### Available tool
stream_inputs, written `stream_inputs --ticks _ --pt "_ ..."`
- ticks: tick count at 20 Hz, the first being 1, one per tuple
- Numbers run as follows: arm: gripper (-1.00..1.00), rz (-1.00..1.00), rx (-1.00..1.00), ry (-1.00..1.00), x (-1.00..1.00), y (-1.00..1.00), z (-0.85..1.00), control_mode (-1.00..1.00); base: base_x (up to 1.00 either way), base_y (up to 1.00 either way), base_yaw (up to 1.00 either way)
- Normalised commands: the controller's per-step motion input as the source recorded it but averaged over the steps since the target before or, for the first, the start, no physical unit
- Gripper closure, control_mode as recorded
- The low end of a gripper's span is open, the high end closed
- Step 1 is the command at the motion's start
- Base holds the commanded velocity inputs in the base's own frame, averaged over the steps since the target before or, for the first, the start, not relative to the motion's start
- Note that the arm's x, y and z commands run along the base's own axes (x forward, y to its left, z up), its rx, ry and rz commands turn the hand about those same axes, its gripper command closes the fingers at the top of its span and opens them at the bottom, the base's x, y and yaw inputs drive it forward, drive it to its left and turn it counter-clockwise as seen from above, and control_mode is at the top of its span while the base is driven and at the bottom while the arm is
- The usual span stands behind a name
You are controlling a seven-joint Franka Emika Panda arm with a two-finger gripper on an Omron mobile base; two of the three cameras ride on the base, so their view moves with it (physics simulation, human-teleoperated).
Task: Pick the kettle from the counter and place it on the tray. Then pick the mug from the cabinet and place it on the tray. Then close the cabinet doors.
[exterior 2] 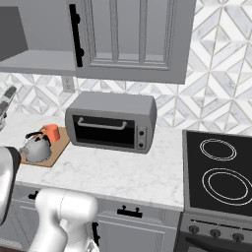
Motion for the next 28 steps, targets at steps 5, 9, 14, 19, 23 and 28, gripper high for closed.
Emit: stream_inputs --ticks 5,9,14,19,23,28 --pt "-1.00 -0.17 -0.21 0.10 -0.18 0.65 -0.02 -1.00 0.00 0.00 0.00" --pt "-1.00 0.00 -0.15 0.00 -0.37 0.52 -0.25 -1.00 0.00 0.00 0.00" --pt "-1.00 0.00 -0.08 0.01 -0.25 0.66 -0.01 -1.00 0.00 0.00 0.00" --pt "-1.00 0.00 -0.18 0.05 0.00 0.77 -0.10 -1.00 0.00 0.00 0.00" --pt "-1.00 0.00 -0.16 0.06 0.01 0.74 -0.14 -1.00 0.00 0.00 0.00" --pt "-1.00 0.00 -0.15 0.11 0.06 0.61 -0.23 -1.00 0.00 0.00 0.00"
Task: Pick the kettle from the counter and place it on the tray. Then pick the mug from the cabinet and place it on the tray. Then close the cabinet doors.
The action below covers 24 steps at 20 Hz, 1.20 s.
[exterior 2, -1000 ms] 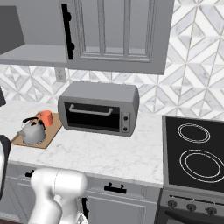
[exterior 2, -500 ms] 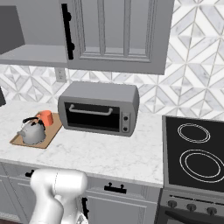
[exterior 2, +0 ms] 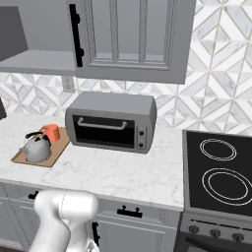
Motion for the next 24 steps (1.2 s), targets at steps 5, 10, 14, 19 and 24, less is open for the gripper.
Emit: stream_inputs --ticks 5,10,14,19,24 --pt "-1.00 -0.02 -0.15 0.16 0.20 0.56 -0.24 -1.00 0.00 0.00 0.00" --pt "-1.00 -0.05 -0.12 0.18 0.24 0.51 -0.23 -1.00 0.00 0.00 0.00" --pt "-1.00 -0.04 -0.10 0.19 0.19 0.48 -0.17 -1.00 0.00 0.00 0.00" --pt "-1.00 -0.03 -0.06 0.15 0.12 0.37 -0.14 -1.00 0.00 0.00 0.00" --pt "-1.00 0.00 -0.03 0.12 0.21 0.17 -0.28 -1.00 0.00 0.00 0.00"
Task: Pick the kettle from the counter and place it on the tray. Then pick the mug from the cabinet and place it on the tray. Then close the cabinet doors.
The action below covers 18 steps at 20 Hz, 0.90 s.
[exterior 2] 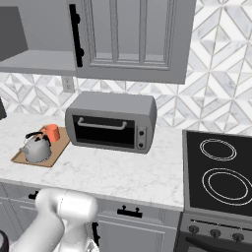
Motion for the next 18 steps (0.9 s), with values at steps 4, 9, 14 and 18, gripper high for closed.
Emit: stream_inputs --ticks 4,9,14,18 --pt "-1.00 0.00 -0.02 0.11 0.27 0.16 -0.32 -1.00 0.00 0.00 0.00" --pt "-1.00 0.00 -0.03 0.12 0.34 0.25 -0.30 -1.00 0.00 0.00 0.00" --pt "-1.00 0.00 -0.06 0.14 0.43 0.47 -0.26 -1.00 0.00 0.00 0.00" --pt "-1.00 -0.02 -0.08 0.17 0.25 0.65 -0.02 -1.00 0.00 0.00 0.00"
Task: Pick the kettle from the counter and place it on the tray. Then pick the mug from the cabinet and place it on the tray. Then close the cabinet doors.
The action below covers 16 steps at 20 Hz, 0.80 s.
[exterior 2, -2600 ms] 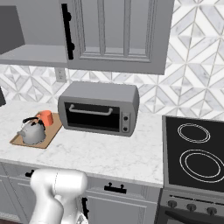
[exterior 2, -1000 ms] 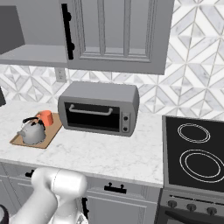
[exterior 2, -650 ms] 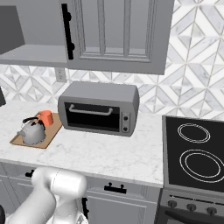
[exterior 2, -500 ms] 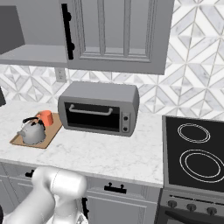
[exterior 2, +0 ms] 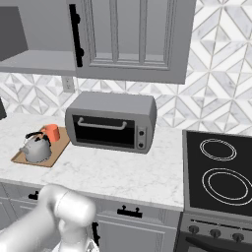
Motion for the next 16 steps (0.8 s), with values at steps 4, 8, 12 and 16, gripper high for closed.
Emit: stream_inputs --ticks 4,8,12,16 --pt "-1.00 -0.11 -0.02 0.05 -0.06 0.45 0.17 -1.00 0.00 0.00 0.00" --pt "-1.00 -0.27 0.06 0.05 -0.22 -0.01 0.44 -1.00 0.00 0.00 0.00" --pt "-1.00 -0.28 0.17 0.14 -0.13 -0.16 0.65 -1.00 0.00 0.00 0.00" --pt "-1.00 -0.26 0.14 0.22 0.00 -0.24 0.76 -1.00 0.00 0.00 0.00"
